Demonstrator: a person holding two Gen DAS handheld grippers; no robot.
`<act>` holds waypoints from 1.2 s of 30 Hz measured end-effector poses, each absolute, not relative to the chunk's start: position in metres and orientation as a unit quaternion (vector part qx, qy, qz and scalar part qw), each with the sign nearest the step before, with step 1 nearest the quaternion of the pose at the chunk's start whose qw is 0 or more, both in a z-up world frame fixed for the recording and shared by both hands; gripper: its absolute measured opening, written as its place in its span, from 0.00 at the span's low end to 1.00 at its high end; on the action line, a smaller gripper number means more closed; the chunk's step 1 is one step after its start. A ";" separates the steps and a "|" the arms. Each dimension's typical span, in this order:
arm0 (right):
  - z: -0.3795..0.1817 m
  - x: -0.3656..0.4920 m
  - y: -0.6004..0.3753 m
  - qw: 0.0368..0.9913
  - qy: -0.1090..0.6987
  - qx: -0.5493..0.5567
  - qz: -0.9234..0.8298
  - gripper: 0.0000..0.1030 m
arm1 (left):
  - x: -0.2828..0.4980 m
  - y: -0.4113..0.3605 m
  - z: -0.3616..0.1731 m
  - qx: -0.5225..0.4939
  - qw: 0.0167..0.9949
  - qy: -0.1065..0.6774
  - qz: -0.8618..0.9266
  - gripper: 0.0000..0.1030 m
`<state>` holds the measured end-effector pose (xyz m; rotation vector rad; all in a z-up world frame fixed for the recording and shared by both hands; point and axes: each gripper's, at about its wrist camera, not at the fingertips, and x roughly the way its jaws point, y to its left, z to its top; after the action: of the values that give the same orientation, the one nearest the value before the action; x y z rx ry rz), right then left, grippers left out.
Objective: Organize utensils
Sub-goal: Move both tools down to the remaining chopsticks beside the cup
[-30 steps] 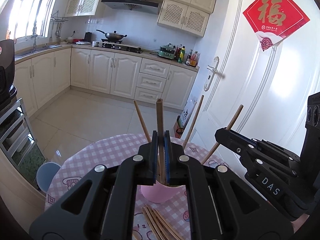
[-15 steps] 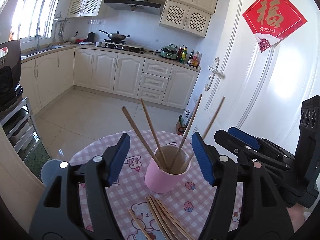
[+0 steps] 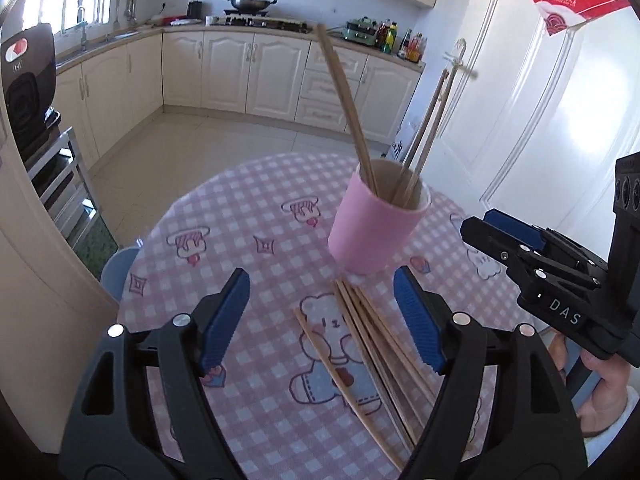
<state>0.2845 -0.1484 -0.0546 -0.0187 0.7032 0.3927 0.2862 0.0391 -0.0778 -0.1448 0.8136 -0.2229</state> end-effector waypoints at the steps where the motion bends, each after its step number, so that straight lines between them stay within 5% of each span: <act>1: -0.062 0.284 -0.146 0.916 0.353 -0.014 0.191 0.44 | 0.287 0.038 -0.085 -0.070 0.905 0.406 -0.108 0.71; 7: -0.102 0.288 -0.136 0.882 0.427 -0.046 0.191 0.44 | 0.289 0.030 -0.128 -0.073 0.876 0.466 -0.103 0.69; 12: -0.127 0.287 -0.134 0.860 0.467 -0.071 0.193 0.42 | 0.295 0.026 -0.153 -0.080 0.858 0.497 -0.100 0.53; 15: -0.136 0.291 -0.136 0.851 0.483 -0.072 0.194 0.35 | 0.300 0.023 -0.163 -0.084 0.849 0.512 -0.100 0.33; 24: -0.150 0.300 -0.128 0.836 0.503 -0.081 0.202 0.24 | 0.305 0.018 -0.177 -0.085 0.844 0.521 -0.097 0.33; 36: -0.150 0.307 -0.117 0.829 0.507 -0.085 0.217 0.23 | 0.309 0.017 -0.178 -0.079 0.844 0.519 -0.112 0.12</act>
<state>0.3069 -0.1174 -0.1499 -0.1814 1.0767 0.4611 0.3090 0.0169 -0.1779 -0.1675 1.0962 -0.2373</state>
